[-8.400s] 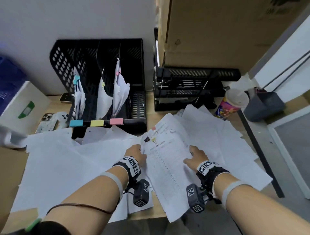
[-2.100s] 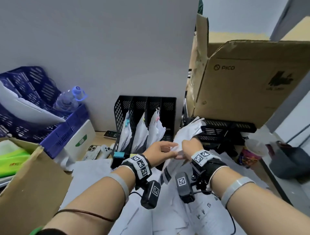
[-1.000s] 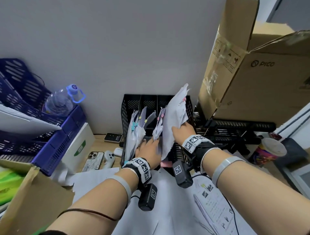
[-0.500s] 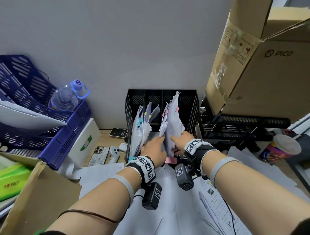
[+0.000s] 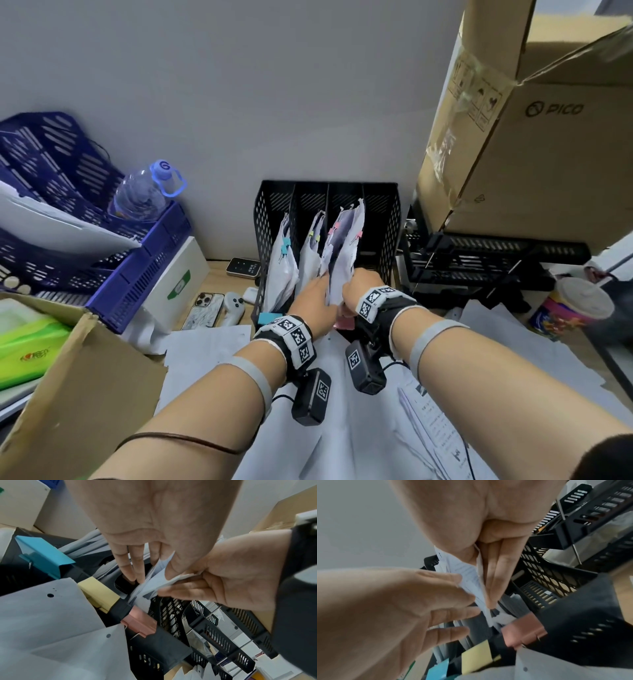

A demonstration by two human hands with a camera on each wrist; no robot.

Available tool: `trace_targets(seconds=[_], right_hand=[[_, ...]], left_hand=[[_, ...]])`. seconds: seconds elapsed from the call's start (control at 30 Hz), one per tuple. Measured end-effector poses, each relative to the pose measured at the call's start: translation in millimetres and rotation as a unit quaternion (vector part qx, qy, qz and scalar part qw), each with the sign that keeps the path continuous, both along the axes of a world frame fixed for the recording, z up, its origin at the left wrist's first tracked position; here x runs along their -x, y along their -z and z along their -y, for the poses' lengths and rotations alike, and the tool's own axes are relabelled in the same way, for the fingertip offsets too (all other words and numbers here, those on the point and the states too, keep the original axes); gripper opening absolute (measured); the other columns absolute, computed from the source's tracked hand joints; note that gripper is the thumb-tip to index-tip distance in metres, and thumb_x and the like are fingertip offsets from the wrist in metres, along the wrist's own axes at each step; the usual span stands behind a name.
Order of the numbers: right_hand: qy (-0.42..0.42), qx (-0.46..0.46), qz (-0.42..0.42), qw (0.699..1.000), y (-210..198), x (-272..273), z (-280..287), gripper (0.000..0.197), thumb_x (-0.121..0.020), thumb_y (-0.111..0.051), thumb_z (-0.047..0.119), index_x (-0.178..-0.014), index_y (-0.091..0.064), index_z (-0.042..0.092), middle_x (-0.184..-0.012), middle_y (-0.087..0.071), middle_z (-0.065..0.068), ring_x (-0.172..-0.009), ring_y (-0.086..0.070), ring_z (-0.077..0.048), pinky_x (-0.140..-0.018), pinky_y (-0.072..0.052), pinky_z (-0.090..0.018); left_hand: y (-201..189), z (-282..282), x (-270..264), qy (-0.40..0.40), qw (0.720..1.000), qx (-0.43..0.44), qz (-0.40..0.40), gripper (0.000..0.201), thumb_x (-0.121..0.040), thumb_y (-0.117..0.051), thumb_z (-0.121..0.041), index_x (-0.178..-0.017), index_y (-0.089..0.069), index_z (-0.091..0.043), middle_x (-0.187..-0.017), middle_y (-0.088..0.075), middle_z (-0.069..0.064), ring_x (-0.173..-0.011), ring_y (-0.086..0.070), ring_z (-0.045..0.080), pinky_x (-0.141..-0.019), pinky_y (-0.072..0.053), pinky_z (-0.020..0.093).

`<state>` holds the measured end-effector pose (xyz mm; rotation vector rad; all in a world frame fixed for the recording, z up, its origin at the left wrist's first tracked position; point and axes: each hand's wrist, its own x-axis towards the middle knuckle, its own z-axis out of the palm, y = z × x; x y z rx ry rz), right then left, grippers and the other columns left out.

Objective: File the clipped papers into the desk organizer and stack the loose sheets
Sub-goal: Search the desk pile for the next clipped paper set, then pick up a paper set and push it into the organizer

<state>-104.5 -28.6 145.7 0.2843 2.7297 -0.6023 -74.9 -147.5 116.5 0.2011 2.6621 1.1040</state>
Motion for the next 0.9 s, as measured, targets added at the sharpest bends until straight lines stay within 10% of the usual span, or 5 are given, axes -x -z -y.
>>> trace_targets(seconds=[0.43,0.53,0.67,0.83,0.9], right_hand=[[0.008,0.131,-0.021,0.991,21,3,-3,0.013,-0.09,-0.049,0.03,-0.092,-0.054,0.018,-0.088,-0.064,-0.004,-0.078,-0.063,-0.026,-0.067,-0.048,-0.029],[0.026,0.179,0.034,0.983,33,-11,-18,0.019,-0.089,-0.049,0.03,-0.09,-0.062,0.016,-0.083,-0.073,-0.008,-0.071,-0.073,-0.027,-0.07,-0.061,-0.041],[0.078,0.214,0.098,0.969,56,-52,-60,0.017,-0.094,-0.048,0.019,-0.087,-0.064,0.018,-0.075,-0.069,-0.006,-0.057,-0.065,-0.021,-0.054,-0.052,-0.028],[0.107,0.078,0.178,0.975,106,-112,-149,0.023,-0.09,-0.048,0.017,-0.086,-0.07,0.012,-0.095,-0.072,-0.011,-0.088,-0.068,-0.029,-0.076,-0.055,-0.032],[0.131,0.042,0.202,0.97,125,-134,-186,0.027,-0.091,-0.05,0.02,-0.11,-0.067,0.013,-0.121,-0.064,-0.01,-0.111,-0.061,-0.028,-0.093,-0.049,-0.03]], left_hand=[[26,8,-1,0.018,0.999,-0.039,0.009,0.065,-0.089,-0.053,-0.013,-0.15,-0.036,-0.027,-0.148,-0.035,-0.001,-0.127,-0.053,0.022,-0.111,-0.042,0.035],[25,-3,-5,-0.009,1.0,-0.024,-0.009,0.034,-0.088,-0.057,-0.019,-0.121,-0.059,-0.025,-0.125,-0.051,0.002,-0.101,-0.061,0.021,-0.098,-0.05,0.036],[41,-35,-16,0.041,0.997,-0.052,0.046,0.005,-0.086,-0.06,-0.026,-0.088,-0.065,-0.028,-0.088,-0.07,-0.005,-0.085,-0.068,0.017,-0.084,-0.056,0.035],[85,-79,-42,0.122,0.974,-0.007,0.189,0.01,-0.09,-0.063,-0.025,-0.1,-0.062,-0.021,-0.09,-0.071,0.001,-0.088,-0.074,0.02,-0.078,-0.056,0.029],[104,-93,-51,0.133,0.965,0.038,0.223,0.037,-0.088,-0.067,-0.03,-0.122,-0.058,-0.02,-0.109,-0.071,0.006,-0.102,-0.071,0.024,-0.09,-0.055,0.031]])
